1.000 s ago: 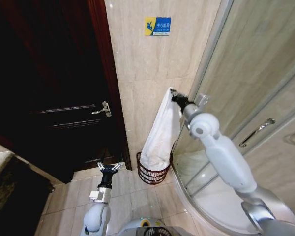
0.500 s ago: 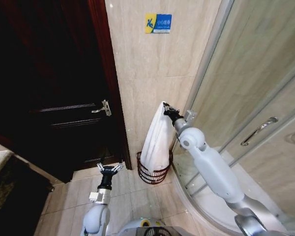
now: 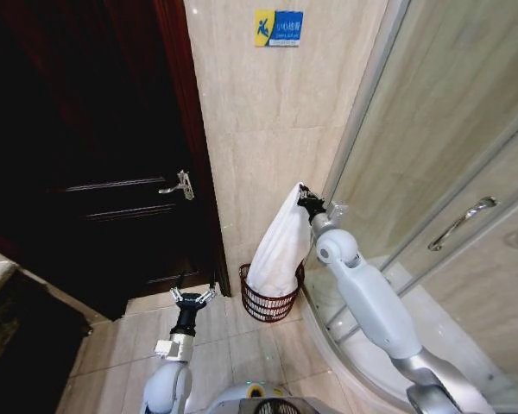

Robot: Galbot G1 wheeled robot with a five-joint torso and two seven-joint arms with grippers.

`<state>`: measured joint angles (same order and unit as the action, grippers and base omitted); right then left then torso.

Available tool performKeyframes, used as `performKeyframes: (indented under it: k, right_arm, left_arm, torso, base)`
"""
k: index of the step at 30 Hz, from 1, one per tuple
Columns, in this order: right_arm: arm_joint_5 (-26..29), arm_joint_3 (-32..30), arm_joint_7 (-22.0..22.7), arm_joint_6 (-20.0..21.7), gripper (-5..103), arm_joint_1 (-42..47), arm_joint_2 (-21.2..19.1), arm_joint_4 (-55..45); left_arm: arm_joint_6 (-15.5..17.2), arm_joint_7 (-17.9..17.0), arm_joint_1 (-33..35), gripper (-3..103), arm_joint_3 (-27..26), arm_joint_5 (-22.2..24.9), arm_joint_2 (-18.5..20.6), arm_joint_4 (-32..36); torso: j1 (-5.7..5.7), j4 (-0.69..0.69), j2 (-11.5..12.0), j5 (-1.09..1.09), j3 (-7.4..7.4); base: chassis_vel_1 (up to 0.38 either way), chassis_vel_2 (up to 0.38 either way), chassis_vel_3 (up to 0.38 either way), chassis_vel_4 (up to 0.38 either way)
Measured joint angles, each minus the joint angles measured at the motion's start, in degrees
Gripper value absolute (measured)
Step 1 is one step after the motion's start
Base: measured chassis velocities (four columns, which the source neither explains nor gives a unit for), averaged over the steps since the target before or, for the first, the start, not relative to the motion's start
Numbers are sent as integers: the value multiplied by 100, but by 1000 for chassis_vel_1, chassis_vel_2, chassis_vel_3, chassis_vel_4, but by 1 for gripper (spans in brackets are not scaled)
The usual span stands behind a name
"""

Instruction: Discard the used towel into the hamper.

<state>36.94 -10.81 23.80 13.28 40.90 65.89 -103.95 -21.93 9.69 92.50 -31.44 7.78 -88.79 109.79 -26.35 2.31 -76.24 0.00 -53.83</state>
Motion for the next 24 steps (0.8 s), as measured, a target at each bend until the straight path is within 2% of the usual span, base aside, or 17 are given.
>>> performKeyframes:
  k: [2,4,17,24]
  right_arm:
    - [27,-39,-14,-18,1,44,41,-7]
    - [33,-44,-20,-19,1,54,50,-6]
    - [-101,-258,-256,-89,1,570,375,100]
    - [-153,-563,-537,-92,1,882,420,101]
  left_arm:
    - [-5,11,17,100,-1,1,2,14]
    - [-6,12,18,100,-1,1,1,16]
    - [-59,31,112,100,-21,-1,-10,75]
    - [-86,21,222,100,-37,-43,-115,159]
  torso:
    - [55,0,115,-1,61]
    - [60,0,127,-1,68]
    - [265,-1,564,0,301]
    - [378,0,796,0,419]
  base:
    - [0,0,0,0]
    - [0,0,0,0]
    - [0,0,0,0]
    - [0,0,0,0]
